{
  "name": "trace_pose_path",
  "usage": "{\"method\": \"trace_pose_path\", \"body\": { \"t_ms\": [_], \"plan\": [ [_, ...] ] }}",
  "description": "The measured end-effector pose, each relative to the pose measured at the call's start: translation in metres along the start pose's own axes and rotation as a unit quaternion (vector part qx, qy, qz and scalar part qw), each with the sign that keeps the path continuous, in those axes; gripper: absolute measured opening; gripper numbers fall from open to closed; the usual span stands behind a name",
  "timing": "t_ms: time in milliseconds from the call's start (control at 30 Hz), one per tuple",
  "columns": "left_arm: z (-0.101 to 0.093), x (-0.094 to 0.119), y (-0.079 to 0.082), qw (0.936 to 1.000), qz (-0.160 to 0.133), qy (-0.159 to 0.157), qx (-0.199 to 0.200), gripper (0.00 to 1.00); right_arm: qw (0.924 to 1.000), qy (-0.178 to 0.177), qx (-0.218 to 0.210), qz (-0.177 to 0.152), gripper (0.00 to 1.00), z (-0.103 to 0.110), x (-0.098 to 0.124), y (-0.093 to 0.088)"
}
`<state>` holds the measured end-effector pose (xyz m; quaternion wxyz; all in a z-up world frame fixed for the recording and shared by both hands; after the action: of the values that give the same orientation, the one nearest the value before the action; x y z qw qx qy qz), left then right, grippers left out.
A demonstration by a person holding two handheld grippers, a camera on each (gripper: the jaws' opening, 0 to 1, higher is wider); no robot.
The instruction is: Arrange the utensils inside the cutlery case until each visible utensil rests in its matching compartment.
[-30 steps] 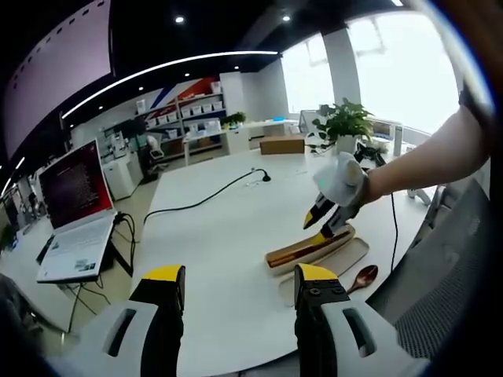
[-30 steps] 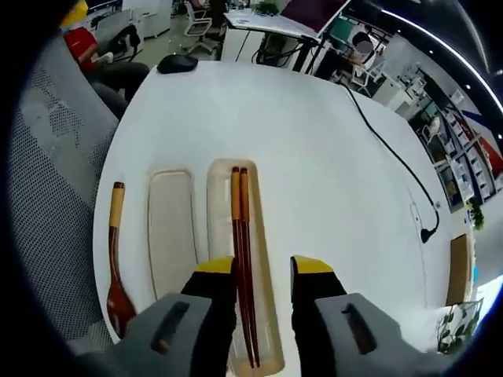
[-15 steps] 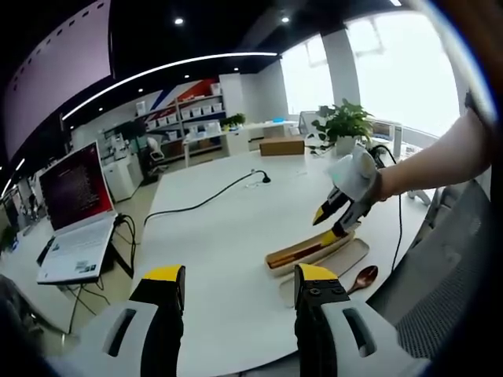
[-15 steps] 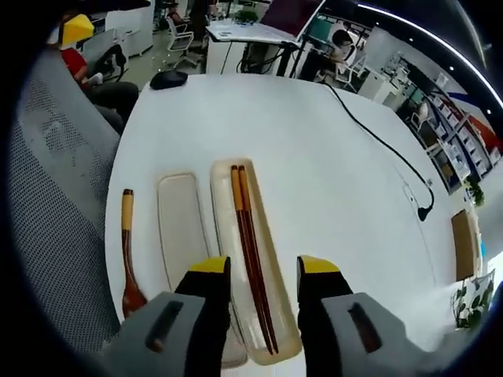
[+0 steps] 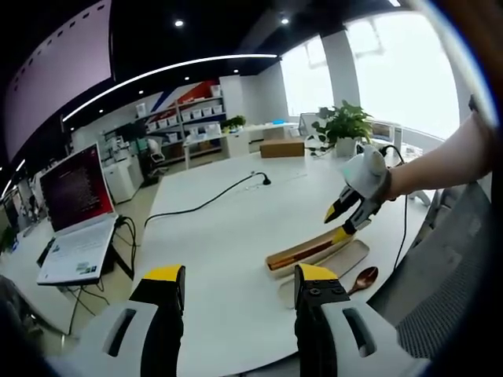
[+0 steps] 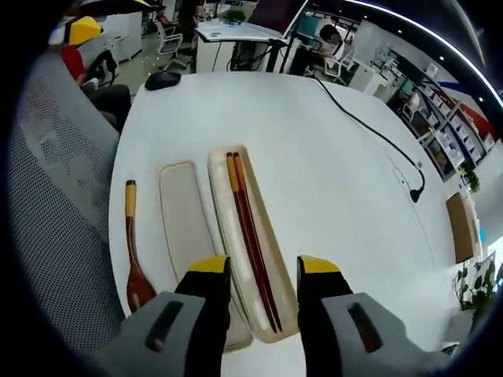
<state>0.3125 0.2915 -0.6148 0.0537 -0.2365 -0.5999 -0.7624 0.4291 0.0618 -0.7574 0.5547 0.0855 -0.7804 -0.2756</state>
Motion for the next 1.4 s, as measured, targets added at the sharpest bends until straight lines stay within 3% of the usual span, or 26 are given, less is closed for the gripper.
{"method": "trace_pose_path", "body": {
  "t_ms": [600, 1400],
  "plan": [
    [0.001, 0.001, 0.001, 1.0000, -0.002, 0.002, 0.000, 0.57, 0.9996, 0.026, -0.003, -0.012, 0.31, 0.027, 0.010, 0.003],
    [0.000, 0.002, 0.002, 1.0000, -0.001, 0.004, 0.001, 0.57, 0.9908, 0.128, 0.044, -0.009, 0.29, 0.093, 0.001, 0.014]
  ]
}}
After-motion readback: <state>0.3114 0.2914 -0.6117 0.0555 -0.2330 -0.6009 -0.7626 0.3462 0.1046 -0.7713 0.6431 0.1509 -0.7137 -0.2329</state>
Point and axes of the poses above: the point that each gripper's makers call its tool centre point, and the gripper's own axes: x roughly backward along the fingers, z roughly to its left, y roughly out of its top, the point moved 2 cm from there along x, roughly backward along the fingers, and after that the axes turned 1 degree about -y, right-handed, at the moved point
